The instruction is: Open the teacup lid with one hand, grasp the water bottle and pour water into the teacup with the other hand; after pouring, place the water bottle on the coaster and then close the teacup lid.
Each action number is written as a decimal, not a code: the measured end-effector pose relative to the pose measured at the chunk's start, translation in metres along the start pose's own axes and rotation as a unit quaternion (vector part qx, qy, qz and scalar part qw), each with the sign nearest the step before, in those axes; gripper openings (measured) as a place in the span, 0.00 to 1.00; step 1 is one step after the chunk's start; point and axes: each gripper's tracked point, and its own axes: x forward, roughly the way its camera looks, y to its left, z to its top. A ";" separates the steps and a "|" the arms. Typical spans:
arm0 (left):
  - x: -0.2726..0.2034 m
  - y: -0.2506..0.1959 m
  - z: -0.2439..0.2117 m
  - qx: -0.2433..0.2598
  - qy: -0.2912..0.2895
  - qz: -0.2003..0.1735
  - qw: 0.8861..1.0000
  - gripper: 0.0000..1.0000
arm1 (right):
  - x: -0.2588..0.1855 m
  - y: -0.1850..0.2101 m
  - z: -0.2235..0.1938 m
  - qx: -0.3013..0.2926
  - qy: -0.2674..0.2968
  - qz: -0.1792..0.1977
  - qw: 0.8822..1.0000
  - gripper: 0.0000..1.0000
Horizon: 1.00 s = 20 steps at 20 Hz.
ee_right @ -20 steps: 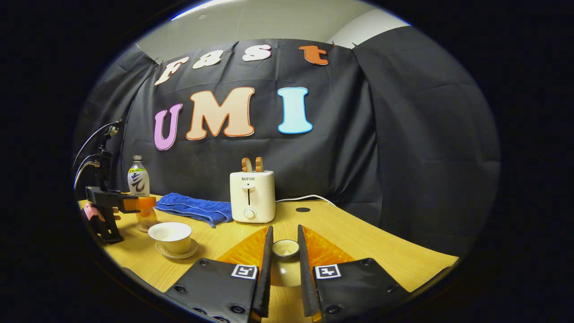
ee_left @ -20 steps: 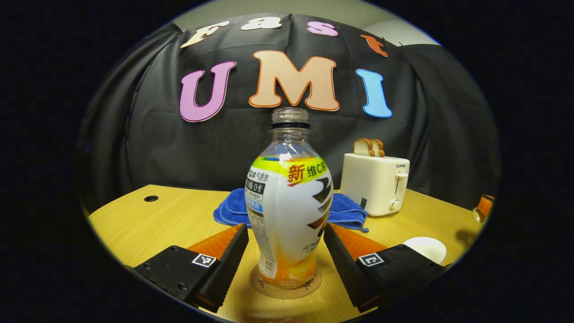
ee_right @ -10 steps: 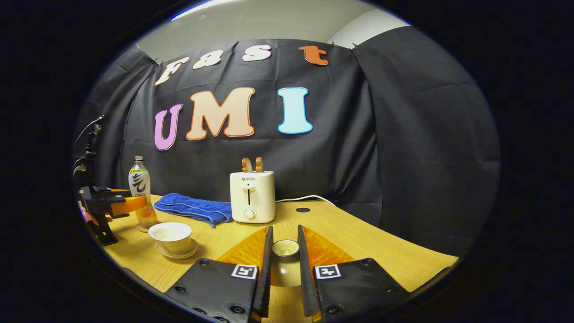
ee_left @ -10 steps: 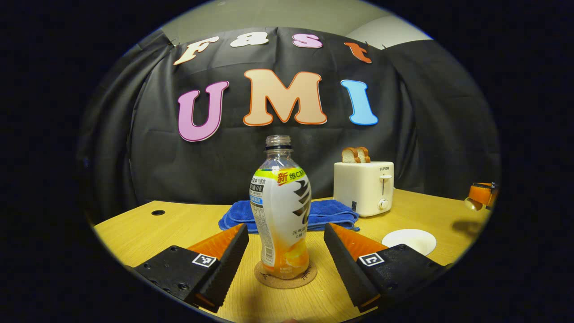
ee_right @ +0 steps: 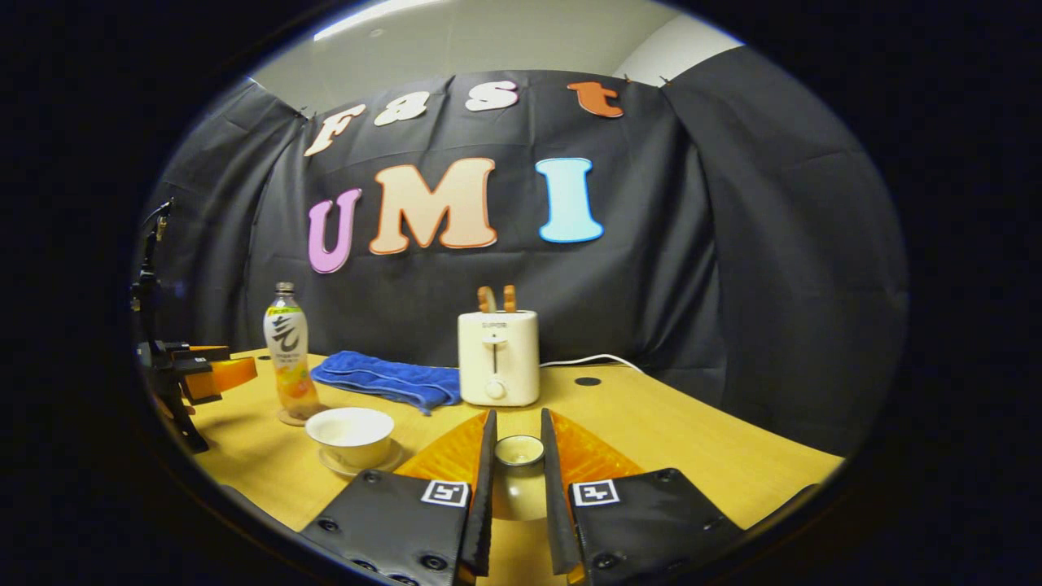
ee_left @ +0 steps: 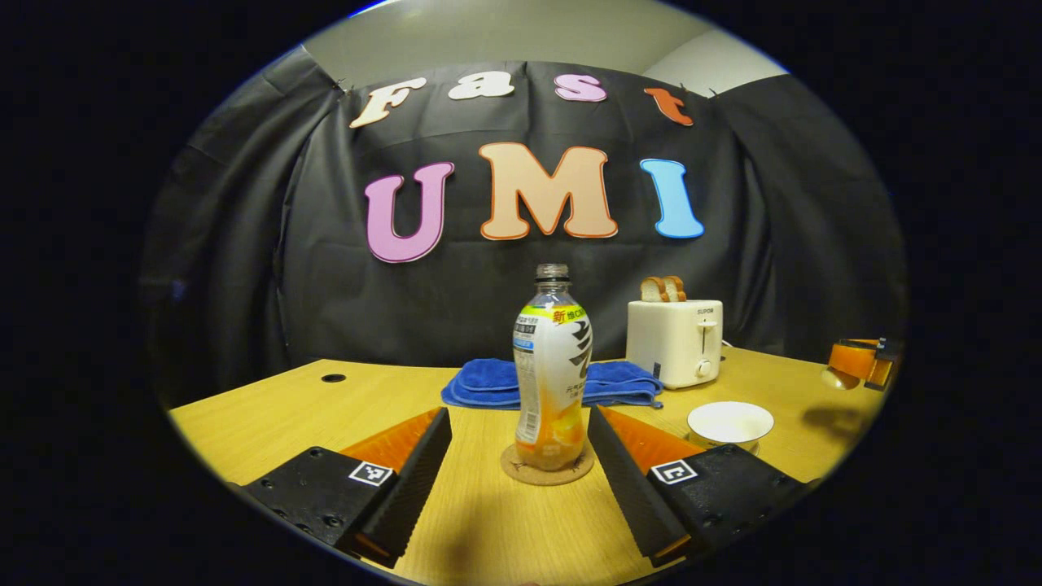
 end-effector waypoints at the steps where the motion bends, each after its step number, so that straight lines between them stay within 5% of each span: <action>1: -0.004 0.003 0.000 0.001 0.000 0.005 1.000 0.98 | 0.003 0.011 -0.001 0.001 0.001 0.012 1.000 0.32; 10: -0.042 0.031 0.001 0.001 -0.002 0.038 0.999 0.98 | 0.029 0.090 -0.003 0.006 0.005 0.118 0.993 0.32; 20: -0.045 0.032 0.000 0.001 0.000 0.035 0.999 0.98 | 0.050 0.143 -0.008 0.007 0.020 0.182 0.983 0.32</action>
